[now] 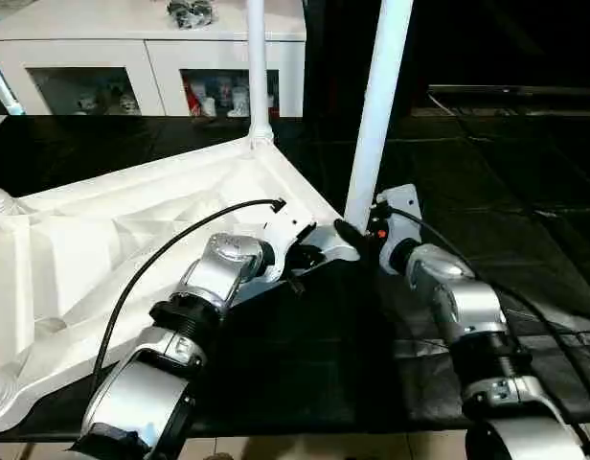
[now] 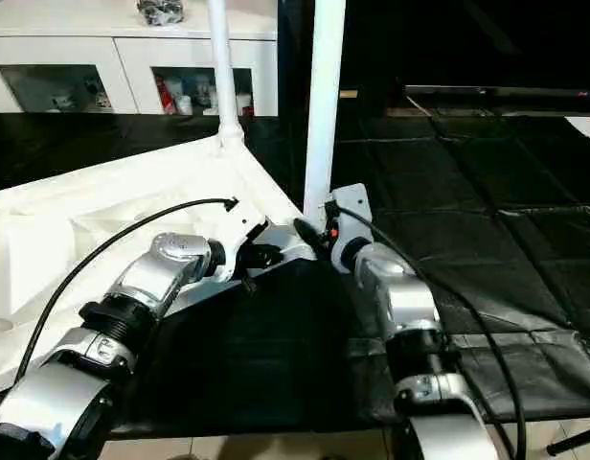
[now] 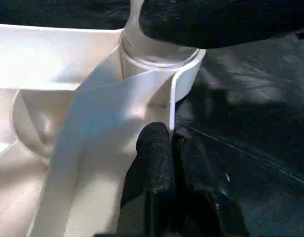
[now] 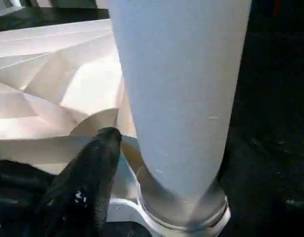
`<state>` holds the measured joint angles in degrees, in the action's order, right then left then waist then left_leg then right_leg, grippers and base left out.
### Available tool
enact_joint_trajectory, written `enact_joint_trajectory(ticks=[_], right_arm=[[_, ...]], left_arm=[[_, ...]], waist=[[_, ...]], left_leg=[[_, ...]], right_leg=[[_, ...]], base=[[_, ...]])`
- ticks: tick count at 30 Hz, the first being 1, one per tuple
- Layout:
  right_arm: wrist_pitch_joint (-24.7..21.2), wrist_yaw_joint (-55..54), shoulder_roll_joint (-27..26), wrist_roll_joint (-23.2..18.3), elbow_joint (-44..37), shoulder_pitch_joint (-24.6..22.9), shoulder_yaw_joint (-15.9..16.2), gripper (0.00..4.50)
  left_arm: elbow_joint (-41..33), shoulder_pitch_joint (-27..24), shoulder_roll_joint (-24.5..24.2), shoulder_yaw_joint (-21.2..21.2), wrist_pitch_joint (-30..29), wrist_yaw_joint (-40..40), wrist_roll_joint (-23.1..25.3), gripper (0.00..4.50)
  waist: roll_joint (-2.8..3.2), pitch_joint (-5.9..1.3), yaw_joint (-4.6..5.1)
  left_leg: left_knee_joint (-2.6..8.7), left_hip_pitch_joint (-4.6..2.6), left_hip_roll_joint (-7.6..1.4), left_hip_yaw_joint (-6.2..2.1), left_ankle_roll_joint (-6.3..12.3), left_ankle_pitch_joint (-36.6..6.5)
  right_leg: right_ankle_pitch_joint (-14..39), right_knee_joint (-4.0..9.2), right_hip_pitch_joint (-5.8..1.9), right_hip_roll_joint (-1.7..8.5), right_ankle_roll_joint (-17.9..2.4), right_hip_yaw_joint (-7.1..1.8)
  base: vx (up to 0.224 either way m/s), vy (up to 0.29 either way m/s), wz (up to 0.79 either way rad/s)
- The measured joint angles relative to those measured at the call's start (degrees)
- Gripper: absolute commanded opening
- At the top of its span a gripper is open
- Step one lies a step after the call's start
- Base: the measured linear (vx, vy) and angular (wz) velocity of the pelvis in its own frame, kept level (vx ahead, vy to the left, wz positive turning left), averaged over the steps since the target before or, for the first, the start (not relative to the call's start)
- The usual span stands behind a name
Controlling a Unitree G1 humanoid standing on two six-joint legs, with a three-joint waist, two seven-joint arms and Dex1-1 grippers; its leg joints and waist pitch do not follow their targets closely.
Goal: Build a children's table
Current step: Rotate leg to tighten
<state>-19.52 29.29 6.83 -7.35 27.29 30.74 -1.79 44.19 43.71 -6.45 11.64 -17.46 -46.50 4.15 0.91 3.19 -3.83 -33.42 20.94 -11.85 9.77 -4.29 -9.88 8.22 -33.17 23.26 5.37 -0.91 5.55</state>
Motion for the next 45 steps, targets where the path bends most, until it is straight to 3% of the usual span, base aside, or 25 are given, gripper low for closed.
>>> enact_joint_trajectory(ticks=[13,21,27,37,45], right_arm=[[-0.1,21.0,12.8,-3.0,-6.0,-8.3,4.0,4.47],[-1.4,27.6,18.4,-5.9,-10.7,-9.3,3.4,4.47],[-1.5,29.8,18.9,-6.1,-11.3,-9.6,3.8,4.47],[-2.9,32.5,21.0,-6.8,-13.3,-10.2,4.6,4.47],[-4.1,38.0,23.4,-9.1,-15.9,-11.0,5.7,4.47]], left_arm=[[-0.6,-0.5,-5.8,2.8,4.9,-11.9,-0.1,0.00],[-1.4,-0.6,-9.4,4.0,6.1,-19.2,-1.1,0.00],[-2.5,-1.3,-10.4,4.1,6.4,-21.7,-1.7,0.00],[-5.3,-3.2,-12.0,4.6,6.7,-25.5,-2.3,0.00],[-8.3,-4.9,-13.3,5.2,6.7,-28.4,-2.8,0.00]], waist=[[-0.02,0.02,-1.25],[0.04,0.05,-2.08],[0.05,0.06,-2.77],[0.06,0.06,-3.02],[0.05,0.06,-4.22]], left_leg=[[0.02,0.01,-0.04,0.01,0.00,0.0],[-0.01,0.04,-0.05,0.01,0.00,0.0],[-0.05,0.07,-0.05,0.00,-0.01,0.0],[-0.04,0.07,-0.06,0.00,-0.01,0.0],[-0.07,0.08,-0.08,0.03,0.00,0.0]], right_leg=[[0.0,0.00,0.04,-0.04,0.0,0.01],[0.0,-0.02,0.04,-0.03,0.0,0.02],[0.0,-0.02,0.04,-0.03,0.0,0.02],[0.0,-0.03,0.03,-0.03,0.0,0.02],[0.0,-0.04,0.02,-0.02,0.0,0.00]], base=[[0.000,0.000,0.00],[0.000,0.000,0.00],[0.000,0.000,0.00],[0.000,0.000,0.00],[0.000,0.000,0.00]])
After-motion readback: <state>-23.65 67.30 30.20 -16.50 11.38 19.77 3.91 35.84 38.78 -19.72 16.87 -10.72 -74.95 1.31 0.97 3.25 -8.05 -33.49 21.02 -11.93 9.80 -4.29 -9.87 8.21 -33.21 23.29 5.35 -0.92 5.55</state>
